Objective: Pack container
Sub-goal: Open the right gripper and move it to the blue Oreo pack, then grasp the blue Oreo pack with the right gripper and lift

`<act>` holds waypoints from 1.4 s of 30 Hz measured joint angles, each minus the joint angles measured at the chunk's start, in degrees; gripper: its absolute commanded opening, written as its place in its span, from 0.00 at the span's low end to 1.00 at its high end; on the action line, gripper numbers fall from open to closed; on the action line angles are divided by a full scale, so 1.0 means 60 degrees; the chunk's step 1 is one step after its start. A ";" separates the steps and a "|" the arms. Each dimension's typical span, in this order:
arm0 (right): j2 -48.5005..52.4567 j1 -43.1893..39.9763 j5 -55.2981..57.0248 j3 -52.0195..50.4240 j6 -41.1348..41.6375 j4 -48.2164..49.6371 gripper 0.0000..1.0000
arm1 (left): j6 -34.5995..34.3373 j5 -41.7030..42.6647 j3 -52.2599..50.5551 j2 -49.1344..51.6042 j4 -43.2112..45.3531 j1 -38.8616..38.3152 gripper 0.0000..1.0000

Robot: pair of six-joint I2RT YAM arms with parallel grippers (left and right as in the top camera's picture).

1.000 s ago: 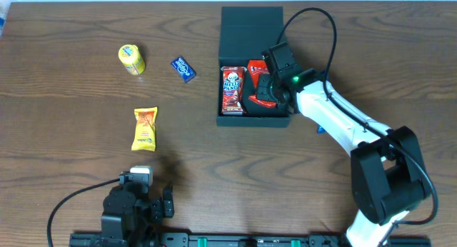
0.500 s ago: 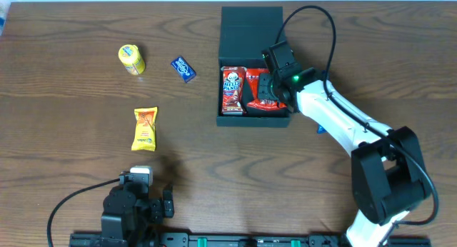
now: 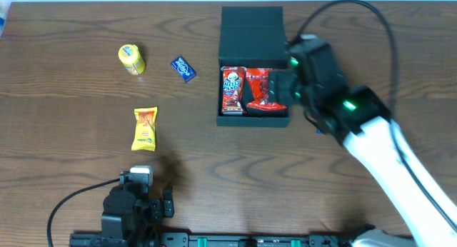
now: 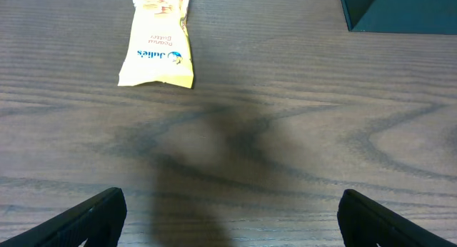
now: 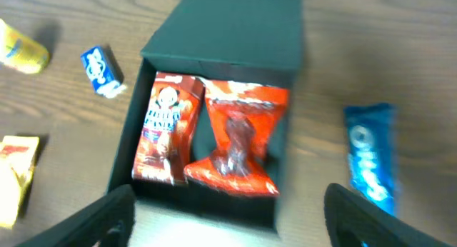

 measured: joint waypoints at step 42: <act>0.3297 -0.3697 -0.0980 -0.2473 -0.3060 0.2554 0.99 | 0.0000 0.0000 -0.0004 0.0000 0.0000 0.0000 0.95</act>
